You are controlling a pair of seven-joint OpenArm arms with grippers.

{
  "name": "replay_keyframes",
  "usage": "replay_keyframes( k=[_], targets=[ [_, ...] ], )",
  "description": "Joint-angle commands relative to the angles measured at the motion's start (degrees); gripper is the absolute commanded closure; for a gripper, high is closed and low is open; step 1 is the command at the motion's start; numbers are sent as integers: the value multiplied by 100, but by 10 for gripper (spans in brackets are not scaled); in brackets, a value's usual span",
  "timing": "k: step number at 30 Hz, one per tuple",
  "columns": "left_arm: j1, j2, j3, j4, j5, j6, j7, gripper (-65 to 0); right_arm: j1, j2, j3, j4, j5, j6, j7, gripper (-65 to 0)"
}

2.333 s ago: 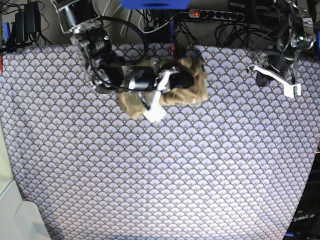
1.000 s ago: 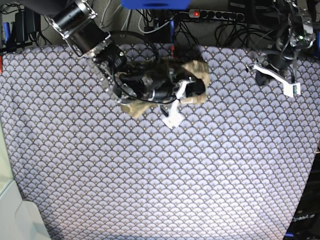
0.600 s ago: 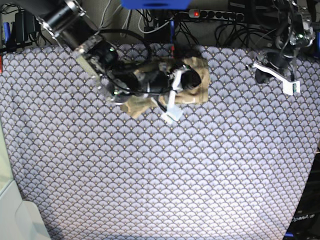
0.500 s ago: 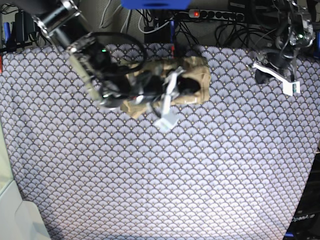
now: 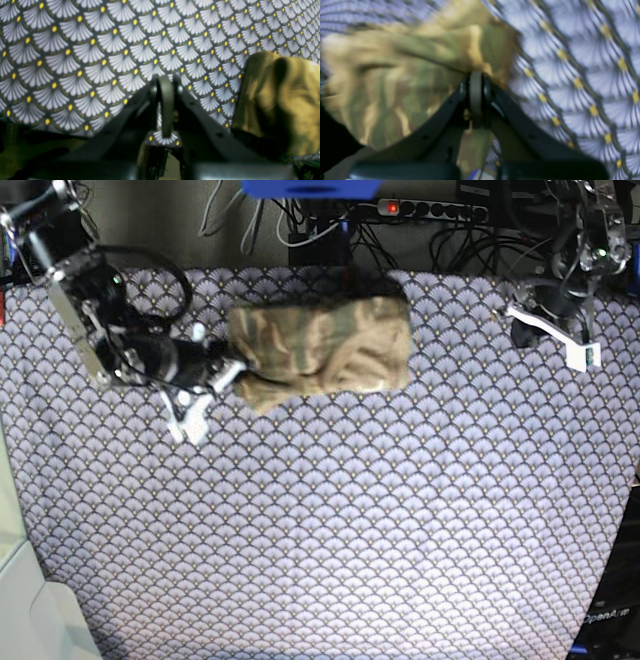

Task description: Fold the T-shirt properly

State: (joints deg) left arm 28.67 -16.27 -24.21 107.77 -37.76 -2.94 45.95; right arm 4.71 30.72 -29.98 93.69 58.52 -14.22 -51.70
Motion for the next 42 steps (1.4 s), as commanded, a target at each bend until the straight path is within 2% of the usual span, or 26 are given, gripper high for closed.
replay_keyframes(
  k=[1,8,12,17,19,23,26,30,35,42],
  targets=[
    [39,-65,-19,111,-35,-9,-108,-8,8,80,31,86,139,-95,-39,0],
    [514,-56,-19,586,-35,-27,-108,-7,-423,106,31,587,139,-95,-39,0],
    [558,-47,-10,551,-44,-44,-108,-7,-423,97,31,1220,139,-103,-65,0],
    [725,-39,69,586,-97,-44,-108,-6,-361,-8,57,1440,139,-103,-74,0],
    [786,-56,324,586,-35,-18,-108,-6,-379,-8,180,1422,139,-103,-74,0],
    [944,-109,860,577,26,-9,-108,-5,-431,229,584,1422,139,-103,-82,0],
    [962,-109,1361,586,440,-9,-108,-5,-431,484,866,1431,139,-103,-197,0],
    [944,-47,2021,586,1090,-1,-169,-5,-581,642,1314,1422,139,-103,-197,0],
    [654,-39,2838,577,1477,8,-160,-5,-783,677,1842,1378,139,-103,-197,0],
    [65,278,3040,481,1512,8,-81,-5,-1038,660,2017,1378,139,-103,-197,0]
  ],
)
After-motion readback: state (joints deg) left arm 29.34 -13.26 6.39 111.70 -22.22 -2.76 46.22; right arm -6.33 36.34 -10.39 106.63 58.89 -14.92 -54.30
